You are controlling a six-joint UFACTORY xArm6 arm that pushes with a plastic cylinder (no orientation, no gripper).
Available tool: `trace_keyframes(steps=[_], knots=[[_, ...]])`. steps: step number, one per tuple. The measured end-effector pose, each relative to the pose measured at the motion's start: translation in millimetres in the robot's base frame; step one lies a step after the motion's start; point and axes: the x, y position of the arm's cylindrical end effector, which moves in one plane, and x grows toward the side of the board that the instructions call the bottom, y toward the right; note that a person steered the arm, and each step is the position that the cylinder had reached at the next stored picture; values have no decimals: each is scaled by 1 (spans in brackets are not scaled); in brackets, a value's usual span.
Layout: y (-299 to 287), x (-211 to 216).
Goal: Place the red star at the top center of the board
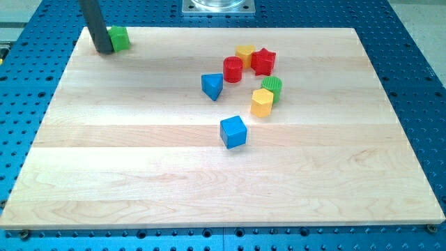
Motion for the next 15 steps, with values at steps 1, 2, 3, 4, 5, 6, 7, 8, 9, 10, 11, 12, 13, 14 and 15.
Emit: trace_keyframes(steps=[1,2,3,4,5,6,7,8,9,10,11,12,13,14,15], knots=[[0,0],[-3,2],[-2,5],[24,21],[112,21],[216,12],[320,-11],[284,5],[234,67],[240,120],[240,93],[251,18],[297,6],[297,47],[293,96]])
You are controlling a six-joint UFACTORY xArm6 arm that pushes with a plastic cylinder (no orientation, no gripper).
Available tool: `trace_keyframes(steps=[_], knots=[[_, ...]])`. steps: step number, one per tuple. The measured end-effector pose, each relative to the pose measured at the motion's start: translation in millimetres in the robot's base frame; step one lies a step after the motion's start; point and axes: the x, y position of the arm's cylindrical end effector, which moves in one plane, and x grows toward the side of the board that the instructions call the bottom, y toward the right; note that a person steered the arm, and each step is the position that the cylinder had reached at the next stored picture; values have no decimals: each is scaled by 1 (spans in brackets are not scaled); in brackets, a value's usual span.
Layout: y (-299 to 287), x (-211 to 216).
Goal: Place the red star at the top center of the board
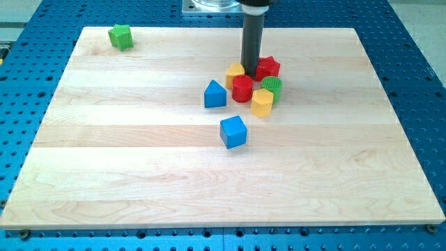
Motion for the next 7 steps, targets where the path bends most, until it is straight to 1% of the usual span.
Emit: trace_keyframes(steps=[1,2,3,4,5,7], knots=[[84,25],[138,24],[134,-30],[99,-27],[146,-12],[41,-6]])
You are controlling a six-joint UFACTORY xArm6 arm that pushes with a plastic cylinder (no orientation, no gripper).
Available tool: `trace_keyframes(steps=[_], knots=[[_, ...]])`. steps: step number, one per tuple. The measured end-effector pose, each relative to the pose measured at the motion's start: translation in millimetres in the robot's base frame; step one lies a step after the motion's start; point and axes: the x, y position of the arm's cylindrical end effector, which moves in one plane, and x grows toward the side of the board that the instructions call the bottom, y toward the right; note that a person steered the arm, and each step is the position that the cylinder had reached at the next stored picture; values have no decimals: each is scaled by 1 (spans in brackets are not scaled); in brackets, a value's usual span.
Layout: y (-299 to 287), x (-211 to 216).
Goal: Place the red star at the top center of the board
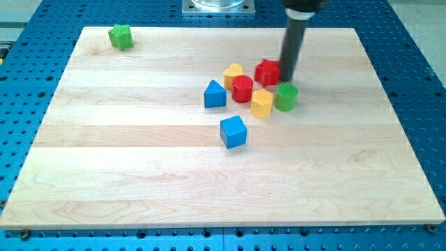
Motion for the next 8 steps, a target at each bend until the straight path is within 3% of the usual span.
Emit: trace_keyframes(steps=[2,3,6,7,8], knots=[[-7,41],[-14,10],[-73,-11],[-86,-50],[-110,-33]])
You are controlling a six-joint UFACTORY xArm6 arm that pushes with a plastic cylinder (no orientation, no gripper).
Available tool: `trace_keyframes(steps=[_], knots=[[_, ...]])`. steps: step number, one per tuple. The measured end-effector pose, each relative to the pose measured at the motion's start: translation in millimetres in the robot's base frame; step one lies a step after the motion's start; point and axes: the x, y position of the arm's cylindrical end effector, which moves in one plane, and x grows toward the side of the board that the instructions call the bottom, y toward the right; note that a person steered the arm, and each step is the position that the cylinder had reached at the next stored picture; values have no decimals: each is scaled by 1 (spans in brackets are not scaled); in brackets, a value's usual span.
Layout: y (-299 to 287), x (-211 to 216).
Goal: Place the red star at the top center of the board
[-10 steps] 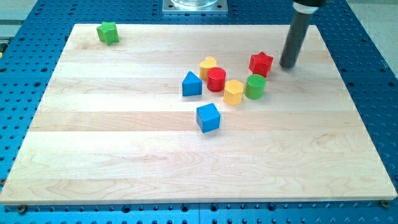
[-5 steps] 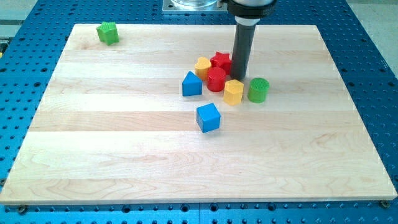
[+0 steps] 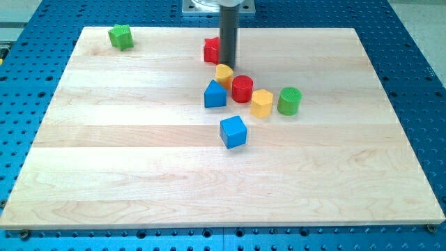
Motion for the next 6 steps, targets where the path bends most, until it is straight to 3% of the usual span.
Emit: trace_keyframes(steps=[2,3,4,5,6], knots=[[-58,-8],[21,-43],[34,-59],[48,-36],[151,-53]])
